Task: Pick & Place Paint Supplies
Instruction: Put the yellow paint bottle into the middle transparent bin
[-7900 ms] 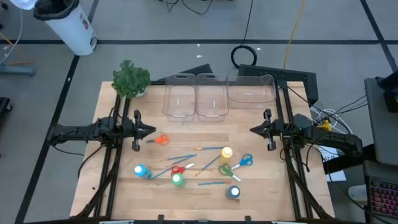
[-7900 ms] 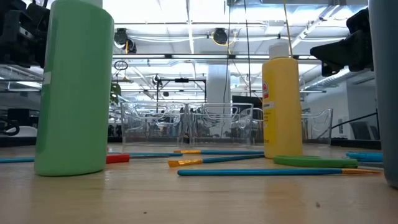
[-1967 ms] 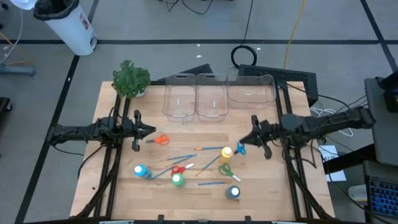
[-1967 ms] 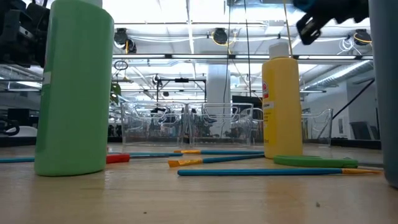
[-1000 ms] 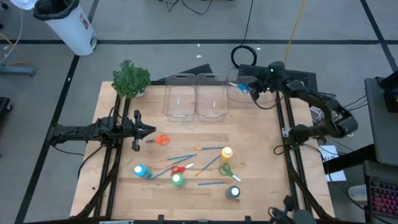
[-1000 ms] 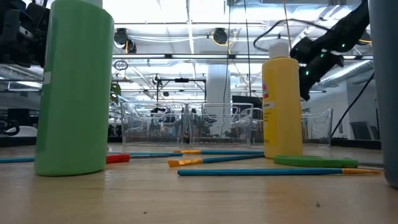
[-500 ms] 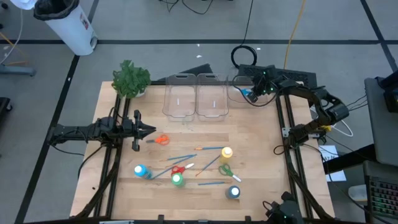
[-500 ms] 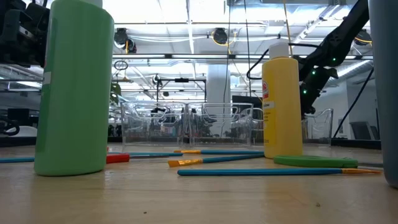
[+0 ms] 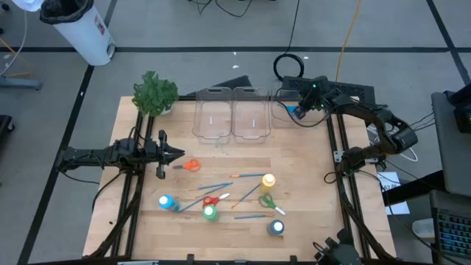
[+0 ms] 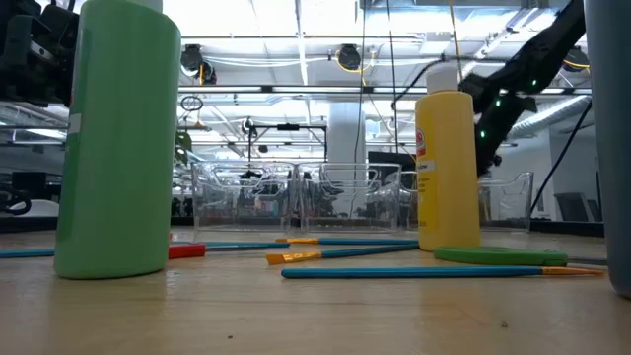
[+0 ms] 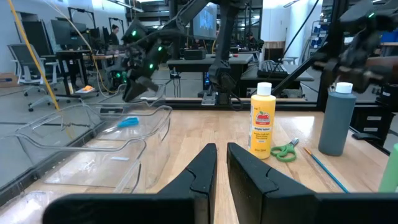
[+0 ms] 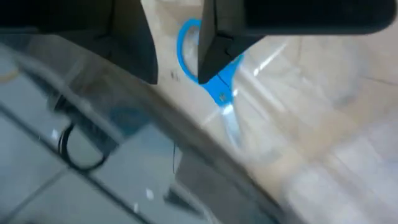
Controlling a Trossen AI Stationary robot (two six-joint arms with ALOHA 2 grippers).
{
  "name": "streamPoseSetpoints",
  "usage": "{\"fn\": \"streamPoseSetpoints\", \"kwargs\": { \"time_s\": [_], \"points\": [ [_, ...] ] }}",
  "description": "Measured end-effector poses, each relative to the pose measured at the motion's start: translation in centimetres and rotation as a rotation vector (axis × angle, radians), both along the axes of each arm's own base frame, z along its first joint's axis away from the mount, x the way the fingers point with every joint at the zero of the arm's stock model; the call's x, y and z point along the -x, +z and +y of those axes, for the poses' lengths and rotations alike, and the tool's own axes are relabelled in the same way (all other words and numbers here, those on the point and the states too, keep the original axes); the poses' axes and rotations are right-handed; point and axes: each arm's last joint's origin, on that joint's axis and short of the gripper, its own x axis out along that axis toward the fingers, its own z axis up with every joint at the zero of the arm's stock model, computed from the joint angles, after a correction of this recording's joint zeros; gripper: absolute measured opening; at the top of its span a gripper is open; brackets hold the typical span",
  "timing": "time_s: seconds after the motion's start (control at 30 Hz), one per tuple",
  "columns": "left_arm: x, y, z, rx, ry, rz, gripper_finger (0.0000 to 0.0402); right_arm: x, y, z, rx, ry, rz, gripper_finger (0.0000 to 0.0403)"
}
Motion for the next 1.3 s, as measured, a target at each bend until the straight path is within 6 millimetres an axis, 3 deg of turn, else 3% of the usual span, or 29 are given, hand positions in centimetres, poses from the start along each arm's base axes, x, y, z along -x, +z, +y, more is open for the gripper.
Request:
{"fn": "streamPoseSetpoints", "kwargs": {
  "time_s": [0.17, 0.4, 0.57, 0.77, 1.0, 1.3],
  "points": [
    [0.0, 0.0, 0.0, 0.0, 0.0, 0.0, 0.0047, -1.8, 3.8, 3.5, 0.128, 0.15, -0.099, 0.0155],
    [0.0, 0.0, 0.0, 0.0, 0.001, 0.0, 0.0047, -5.2, 7.3, 11.0, 0.123, 0.549, -0.326, 0.0197],
    [0.0, 0.0, 0.0, 0.0, 0.0, 0.0, 0.0047, -7.6, 7.2, 16.6, 0.034, 0.778, -0.371, 0.0215],
    [0.0, 0.0, 0.0, 0.0, 0.0, 0.0, 0.0047, -8.9, 5.0, 22.2, -0.022, 1.017, -0.388, 0.0234],
    [0.0, 0.1, 0.0, 0.0, 0.0, -0.008, 0.0047, -8.9, 3.4, 25.5, -0.021, 1.019, -0.428, 0.0239],
    [0.0, 0.1, 0.0, 0.0, 0.0, -0.008, 0.0047, -8.9, 3.4, 26.5, -0.024, 1.041, -0.444, 0.0239]
  ]
}}
